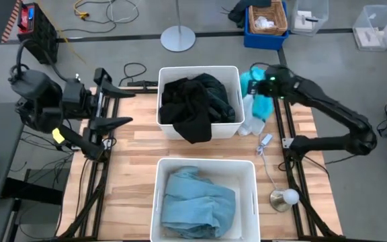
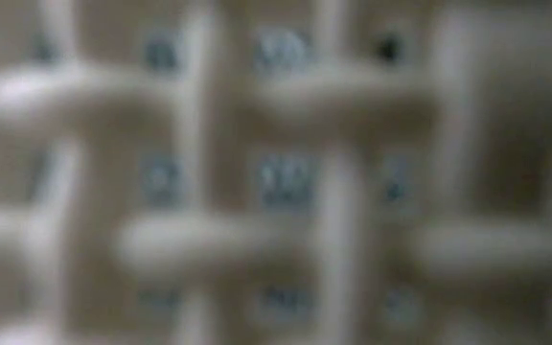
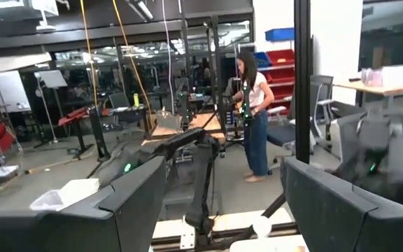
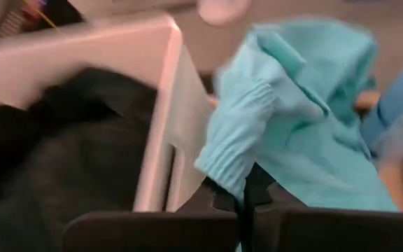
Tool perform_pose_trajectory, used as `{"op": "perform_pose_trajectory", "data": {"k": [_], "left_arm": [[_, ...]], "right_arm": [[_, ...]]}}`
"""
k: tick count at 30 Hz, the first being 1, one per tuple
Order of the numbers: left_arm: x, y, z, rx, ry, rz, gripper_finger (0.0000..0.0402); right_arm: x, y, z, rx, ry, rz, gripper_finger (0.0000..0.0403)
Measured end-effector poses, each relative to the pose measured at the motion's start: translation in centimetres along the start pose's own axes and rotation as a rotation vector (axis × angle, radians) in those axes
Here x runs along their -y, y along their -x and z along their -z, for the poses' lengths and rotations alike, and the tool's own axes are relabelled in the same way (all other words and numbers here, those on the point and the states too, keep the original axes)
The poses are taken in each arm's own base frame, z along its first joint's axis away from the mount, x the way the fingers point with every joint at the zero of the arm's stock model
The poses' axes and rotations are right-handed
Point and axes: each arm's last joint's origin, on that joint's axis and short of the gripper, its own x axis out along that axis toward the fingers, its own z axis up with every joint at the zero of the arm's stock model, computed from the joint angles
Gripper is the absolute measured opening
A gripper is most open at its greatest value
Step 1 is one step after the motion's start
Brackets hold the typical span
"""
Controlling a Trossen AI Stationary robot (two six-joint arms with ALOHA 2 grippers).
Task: Sort clothes
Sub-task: Put the light blue shorts into the bottom white bin
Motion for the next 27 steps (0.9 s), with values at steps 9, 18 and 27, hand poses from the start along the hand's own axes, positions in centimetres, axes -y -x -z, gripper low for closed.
{"op": "perform_pose_trajectory", "data": {"k": [9, 18, 27], "left_arm": [[-0.2, -0.5, 0.2, -0.007, -0.027, -0.036, 0.0277], [-0.6, -0.8, 0.2, -0.006, -0.028, -0.068, 0.0277], [-1.4, -0.9, 0.4, -0.019, -0.007, -0.135, 0.0277]], "right_arm": [[-1.4, 8.4, -2.9, 0.268, 0.061, -0.282, 0.0001], [-3.3, 14.7, -4.0, 0.479, 0.102, -0.668, 0.0000], [-6.2, 18.5, -3.4, 0.552, 0.148, -1.137, 0.0000]]}}
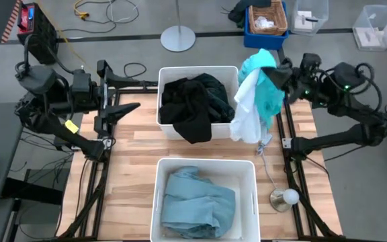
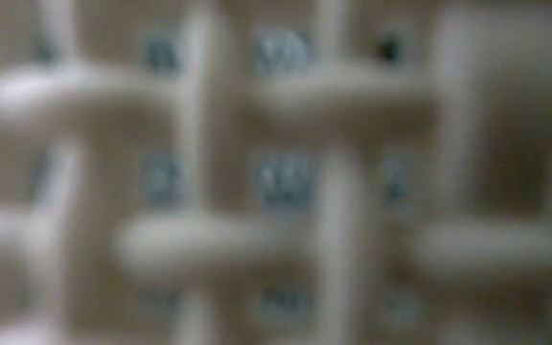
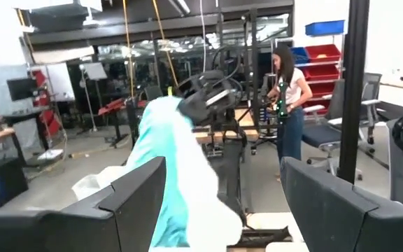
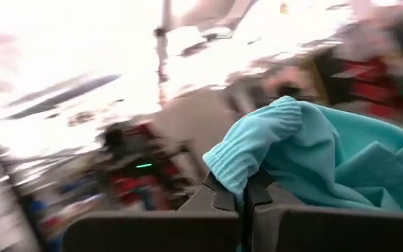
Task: Sort clothes
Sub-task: Put the light blue shorts into the bottom white bin
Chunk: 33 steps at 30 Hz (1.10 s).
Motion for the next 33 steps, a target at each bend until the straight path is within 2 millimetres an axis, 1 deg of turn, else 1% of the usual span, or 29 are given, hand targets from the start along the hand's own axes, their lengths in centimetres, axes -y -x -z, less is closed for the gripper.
{"op": "perform_pose_trajectory", "data": {"k": [5, 11, 16, 18, 21, 25, 28, 31, 33], "left_arm": [[-0.3, -0.1, 0.5, -0.054, 0.010, -0.044, 0.0277], [-0.6, -0.1, 1.2, -0.117, 0.008, -0.063, 0.0277], [-0.9, -0.1, 1.9, -0.181, -0.008, -0.079, 0.0277], [-0.9, -0.4, 2.3, -0.214, -0.021, -0.084, 0.0277], [-0.9, -0.7, 2.8, -0.254, -0.035, -0.094, 0.0277], [-1.0, -1.2, 3.4, -0.299, -0.033, -0.107, 0.0277], [-1.0, -1.4, 3.8, -0.333, -0.040, -0.114, 0.0277], [-0.9, -1.6, 4.2, -0.364, -0.047, -0.112, 0.0277], [-0.9, -1.6, 4.3, -0.378, -0.050, -0.111, 0.0277]], "right_arm": [[-2.6, -1.2, 1.2, -0.019, 0.019, -0.253, 0.0000], [-6.4, -2.5, 3.3, 0.045, 0.075, -0.460, 0.0000], [-9.4, -3.0, 5.2, 0.130, 0.116, -0.588, 0.0000], [-10.4, -3.1, 5.8, 0.162, 0.113, -0.621, 0.0000], [-12.2, -3.9, 7.0, 0.173, 0.090, -0.659, 0.0000], [-14.8, -5.7, 9.5, 0.126, 0.035, -0.698, 0.0000], [-16.8, -6.9, 11.7, 0.040, -0.009, -0.722, 0.0000], [-18.7, -7.3, 13.3, -0.055, -0.039, -0.743, 0.0000], [-19.8, -7.1, 13.4, -0.085, -0.063, -0.765, 0.0000]]}}
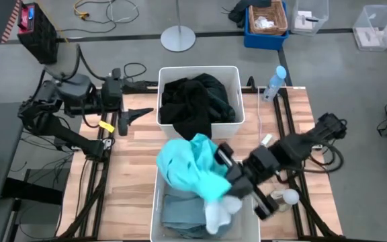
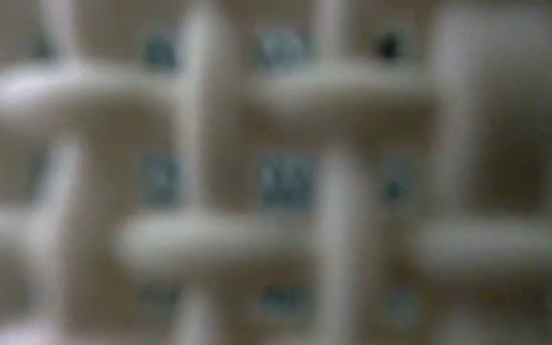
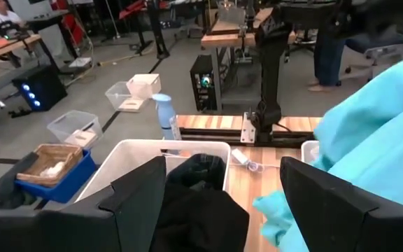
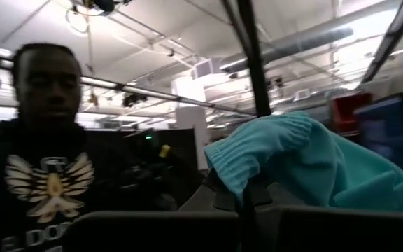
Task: Sort clothes
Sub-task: Put the light blue shorts into the bottom white bin
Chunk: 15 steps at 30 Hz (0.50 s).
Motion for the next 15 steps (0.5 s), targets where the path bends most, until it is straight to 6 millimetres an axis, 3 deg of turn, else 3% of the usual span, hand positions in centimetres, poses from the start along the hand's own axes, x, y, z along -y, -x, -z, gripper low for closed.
{"op": "perform_pose_trajectory", "data": {"k": [6, 11, 15], "left_arm": [[-0.1, 0.2, 0.1, -0.008, -0.010, 0.000, 0.0277], [-0.1, 0.2, 0.1, -0.009, -0.022, 0.000, 0.0277], [-0.1, 0.2, 0.1, -0.009, -0.028, 0.001, 0.0277]], "right_arm": [[-4.4, -0.3, 0.1, -0.105, -0.195, -0.052, 0.0000], [-6.5, 0.3, 2.7, -0.288, -0.490, 0.123, 0.0000], [-6.7, 0.7, 5.0, -0.418, -0.703, 0.258, 0.0000]]}}
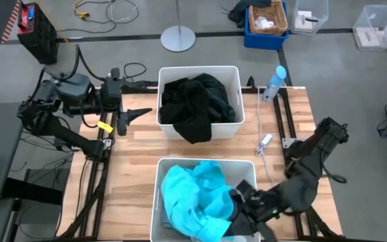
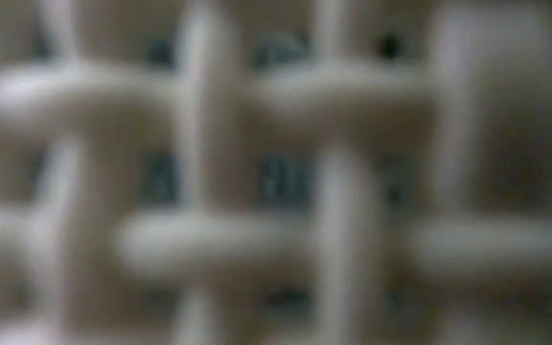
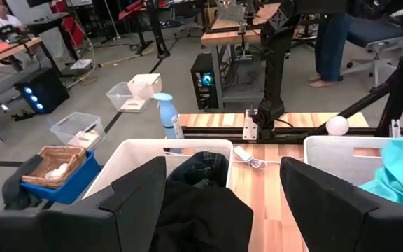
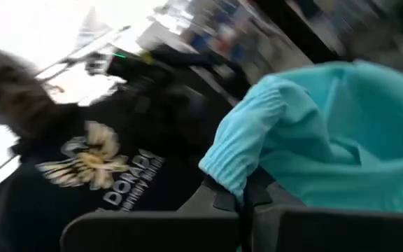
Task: Sort clothes
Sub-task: Put the light blue shorts into the bottom white bin
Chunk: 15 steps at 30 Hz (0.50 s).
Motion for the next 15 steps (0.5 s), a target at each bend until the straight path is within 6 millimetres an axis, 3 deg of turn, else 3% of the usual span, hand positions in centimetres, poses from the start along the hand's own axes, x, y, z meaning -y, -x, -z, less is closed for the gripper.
{"op": "perform_pose_trajectory", "data": {"k": [7, 15], "left_arm": [[0.0, 0.0, 0.0, 0.000, 0.007, 0.001, 0.0277], [0.0, 0.0, 0.1, -0.007, 0.038, 0.004, 0.0277]], "right_arm": [[3.0, -0.1, 2.1, -0.099, -0.188, 0.323, 0.0000], [7.3, 0.8, 2.2, -0.138, -0.278, 0.698, 0.0000]]}}
